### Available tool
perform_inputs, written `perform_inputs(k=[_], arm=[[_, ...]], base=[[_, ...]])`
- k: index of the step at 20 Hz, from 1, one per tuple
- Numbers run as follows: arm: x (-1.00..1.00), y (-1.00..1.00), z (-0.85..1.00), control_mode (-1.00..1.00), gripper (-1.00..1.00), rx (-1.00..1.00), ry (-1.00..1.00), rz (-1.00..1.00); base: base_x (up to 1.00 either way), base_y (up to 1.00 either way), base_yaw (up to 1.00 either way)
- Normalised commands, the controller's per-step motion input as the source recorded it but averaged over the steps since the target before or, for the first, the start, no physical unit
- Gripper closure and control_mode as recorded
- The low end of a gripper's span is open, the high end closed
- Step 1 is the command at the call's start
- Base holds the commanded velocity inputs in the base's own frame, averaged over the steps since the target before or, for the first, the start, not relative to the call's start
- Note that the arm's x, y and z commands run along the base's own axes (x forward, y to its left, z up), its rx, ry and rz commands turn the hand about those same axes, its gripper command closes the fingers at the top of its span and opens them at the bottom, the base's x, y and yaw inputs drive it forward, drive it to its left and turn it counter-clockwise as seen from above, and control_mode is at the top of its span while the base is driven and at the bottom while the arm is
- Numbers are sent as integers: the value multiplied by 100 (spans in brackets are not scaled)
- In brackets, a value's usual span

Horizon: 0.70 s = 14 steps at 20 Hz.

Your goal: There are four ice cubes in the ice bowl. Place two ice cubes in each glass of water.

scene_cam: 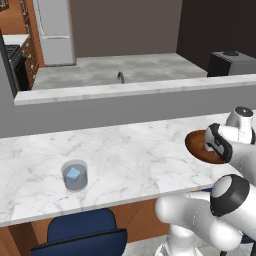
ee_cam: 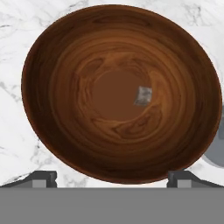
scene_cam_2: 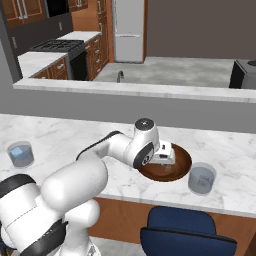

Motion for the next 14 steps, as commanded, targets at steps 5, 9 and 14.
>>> perform_inputs(k=[5, 9, 14], arm=[[17, -11, -19, -100, -100, 0, 0, 0], [17, -10, -17, -100, -100, 0, 0, 0], [15, -10, -17, -100, -100, 0, 0, 0]], base=[[0, 0, 0], [0, 0, 0], [0, 0, 0]])
